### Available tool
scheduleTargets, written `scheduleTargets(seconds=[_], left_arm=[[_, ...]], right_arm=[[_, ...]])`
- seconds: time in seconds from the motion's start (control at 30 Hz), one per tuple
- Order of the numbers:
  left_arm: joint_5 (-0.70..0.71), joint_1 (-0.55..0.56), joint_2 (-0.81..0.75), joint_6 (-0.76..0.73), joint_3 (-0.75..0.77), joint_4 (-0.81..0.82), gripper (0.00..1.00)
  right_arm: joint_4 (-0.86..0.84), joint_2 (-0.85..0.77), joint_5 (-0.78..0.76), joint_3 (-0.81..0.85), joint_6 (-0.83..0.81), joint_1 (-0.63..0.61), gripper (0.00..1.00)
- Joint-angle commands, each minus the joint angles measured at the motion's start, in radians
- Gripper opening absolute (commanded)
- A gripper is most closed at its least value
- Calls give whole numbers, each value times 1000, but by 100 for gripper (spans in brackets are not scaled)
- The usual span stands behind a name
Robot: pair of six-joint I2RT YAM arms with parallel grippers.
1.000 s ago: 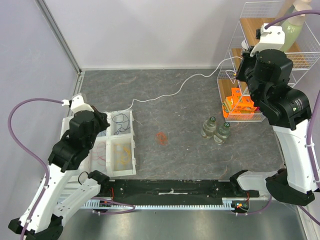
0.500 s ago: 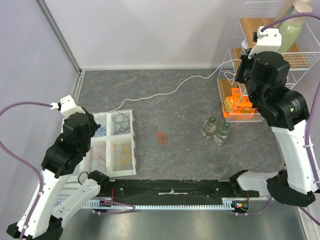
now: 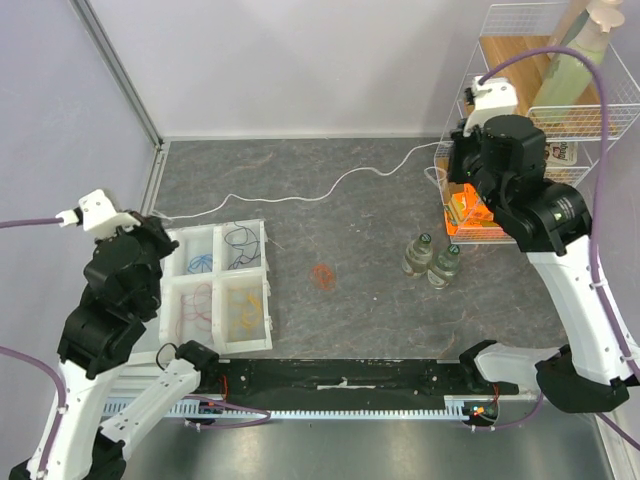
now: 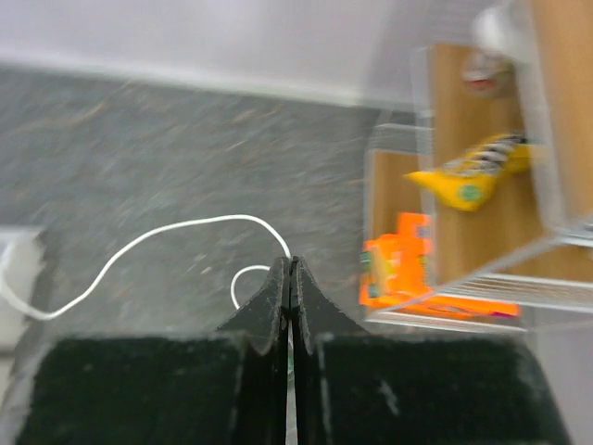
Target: Untangle the cables
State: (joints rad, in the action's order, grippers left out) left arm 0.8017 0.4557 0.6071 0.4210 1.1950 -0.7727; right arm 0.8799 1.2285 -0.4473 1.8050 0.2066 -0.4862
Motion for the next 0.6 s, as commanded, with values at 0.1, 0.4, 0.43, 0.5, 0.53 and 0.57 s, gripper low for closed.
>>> scheduleTargets(seconds=[0.1,0.4,0.43,0.5,0.53,0.57], left_arm=[[-675,-3,152,-70,67,249,1],[-1387,3,378,35,74,473,2],[-1406,3,388,41,68,481,2],[-1441,5,402,41,60,492,4],[-1455,3,408,41,58,490,4],[-1473,5,413,42,57,489,6]], right_arm=[[-85,61,732,-177,91,-3,0],[-263,126,933,-292,261,-182,0],[-277,131,934,-289,273,-195,0],[-311,138,938,-288,300,-210,0],[-324,137,943,-289,315,-210,0],[-346,135,949,-291,327,-213,0]])
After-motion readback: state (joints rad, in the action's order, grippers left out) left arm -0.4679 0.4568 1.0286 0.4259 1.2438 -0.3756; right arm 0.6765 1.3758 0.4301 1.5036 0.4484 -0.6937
